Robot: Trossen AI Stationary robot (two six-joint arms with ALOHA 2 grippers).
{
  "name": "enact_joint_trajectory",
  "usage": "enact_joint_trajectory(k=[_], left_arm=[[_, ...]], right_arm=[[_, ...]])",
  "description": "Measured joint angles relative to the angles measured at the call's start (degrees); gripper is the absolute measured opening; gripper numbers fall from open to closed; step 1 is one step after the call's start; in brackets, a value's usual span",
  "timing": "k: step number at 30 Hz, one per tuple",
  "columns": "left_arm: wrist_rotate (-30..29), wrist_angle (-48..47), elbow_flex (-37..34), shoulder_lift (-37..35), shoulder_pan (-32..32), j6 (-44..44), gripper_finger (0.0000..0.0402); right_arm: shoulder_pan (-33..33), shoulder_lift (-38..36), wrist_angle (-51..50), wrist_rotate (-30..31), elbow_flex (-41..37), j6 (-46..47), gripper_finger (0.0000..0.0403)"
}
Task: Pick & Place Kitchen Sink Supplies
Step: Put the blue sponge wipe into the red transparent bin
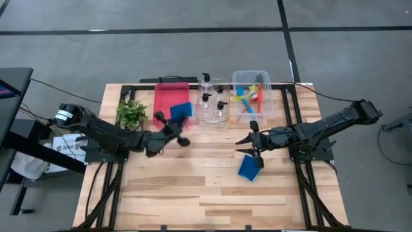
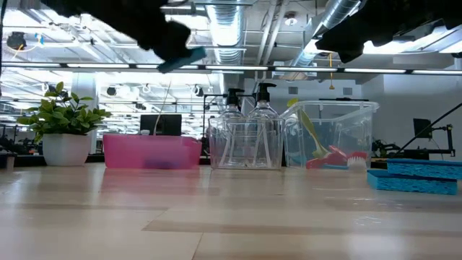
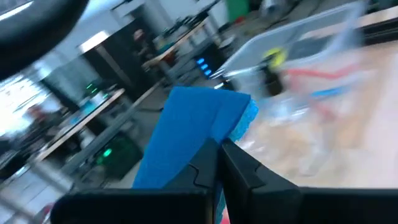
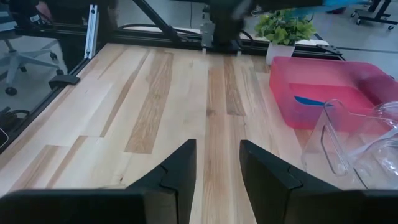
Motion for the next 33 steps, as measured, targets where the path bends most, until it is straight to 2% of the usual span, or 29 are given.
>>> enact_joint_trajectory(k=[6, 13, 17, 26, 33], left_arm=[[4.2, 0.0, -3.9, -2.3, 11.3, -0.8, 0.0009], [16.5, 0.1, -7.1, -2.5, 24.9, -7.3, 0.0009], [20.2, 0.0, -9.2, -2.5, 30.2, -10.3, 0.0009], [27.6, 0.1, -13.1, -2.5, 34.6, -16.8, 0.0015], [28.4, 0.1, -13.5, -2.5, 35.0, -18.9, 0.0051]], right_arm=[[0.0, 0.0, 0.0, 0.0, 0.0, -0.6, 0.0117], [0.0, 0.0, -0.1, 0.0, 0.0, -0.6, 0.0117], [0.0, 0.0, -0.2, 0.0, 0.0, -0.6, 0.0117], [0.0, 0.0, -0.4, 0.0, 0.0, -0.6, 0.0117], [0.0, 0.0, -0.4, 0.0, 0.0, -0.6, 0.0117]])
